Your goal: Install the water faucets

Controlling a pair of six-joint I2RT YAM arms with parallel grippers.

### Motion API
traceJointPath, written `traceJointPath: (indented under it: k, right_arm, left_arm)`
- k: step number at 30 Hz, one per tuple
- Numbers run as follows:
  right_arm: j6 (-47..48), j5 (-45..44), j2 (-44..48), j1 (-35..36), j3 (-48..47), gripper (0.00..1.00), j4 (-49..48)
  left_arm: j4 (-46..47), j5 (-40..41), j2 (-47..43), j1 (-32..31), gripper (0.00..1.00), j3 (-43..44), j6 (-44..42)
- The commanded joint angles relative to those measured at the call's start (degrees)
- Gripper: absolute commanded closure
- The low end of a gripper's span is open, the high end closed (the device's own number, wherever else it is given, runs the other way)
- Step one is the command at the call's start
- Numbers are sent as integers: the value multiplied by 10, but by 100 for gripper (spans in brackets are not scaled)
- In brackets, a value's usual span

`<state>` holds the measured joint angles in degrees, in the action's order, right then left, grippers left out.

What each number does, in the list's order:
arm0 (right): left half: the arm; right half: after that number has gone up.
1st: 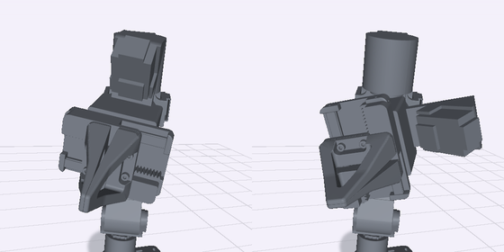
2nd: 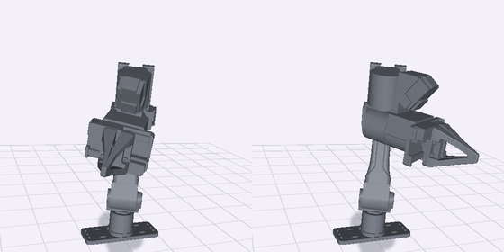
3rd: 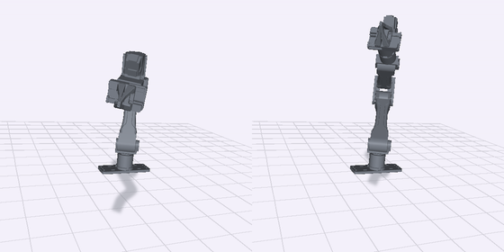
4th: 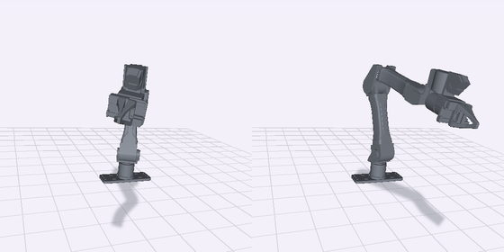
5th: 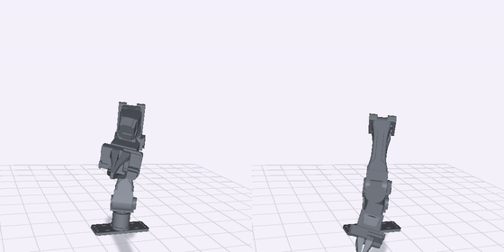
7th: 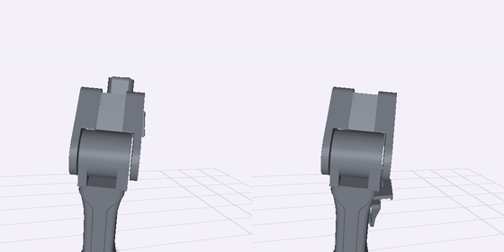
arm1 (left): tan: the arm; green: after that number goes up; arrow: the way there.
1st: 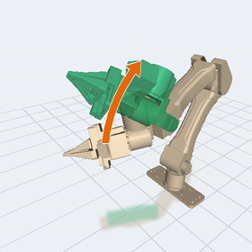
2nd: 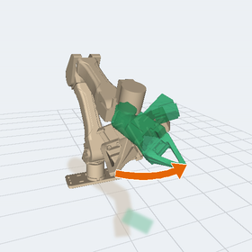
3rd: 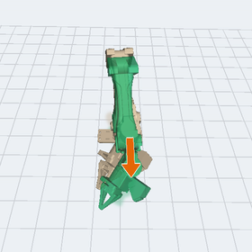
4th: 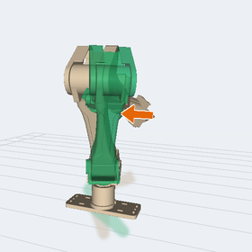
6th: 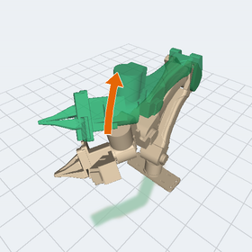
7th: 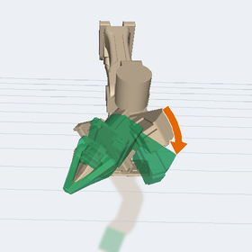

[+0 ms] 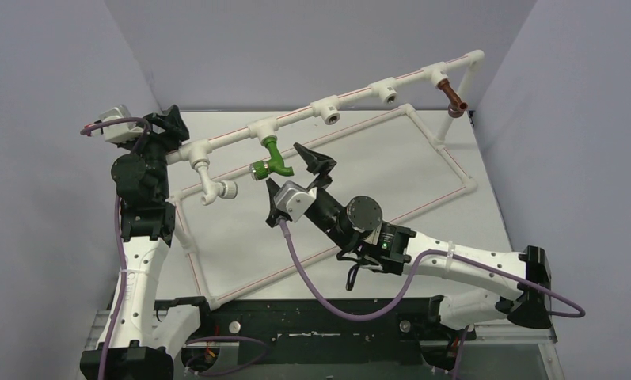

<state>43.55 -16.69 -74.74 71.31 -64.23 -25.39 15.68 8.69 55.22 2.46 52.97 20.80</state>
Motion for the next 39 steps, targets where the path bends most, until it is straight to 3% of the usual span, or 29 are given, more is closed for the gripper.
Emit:
traceJointPath:
  k: [1,12,24,32,39]
  right_arm:
    - [11,13,43,4,-29,6,58]
    - [-34,-2,151,3,6,0,128]
    - [-92,-139,273,-7,126,0,98]
    - [-126,-214,318,-39,220,0,66]
    - [-174,-201,295,-114,263,0,70]
  left_arm:
    - [-183,-10,37,3,34,-60,-6]
    - [-184,-1,36,-19,34,-42,-19]
    - [-206,9,15,-38,34,11,-15]
    - [-199,-3,19,-38,34,103,-15]
    - [-191,-11,32,-38,34,186,-15]
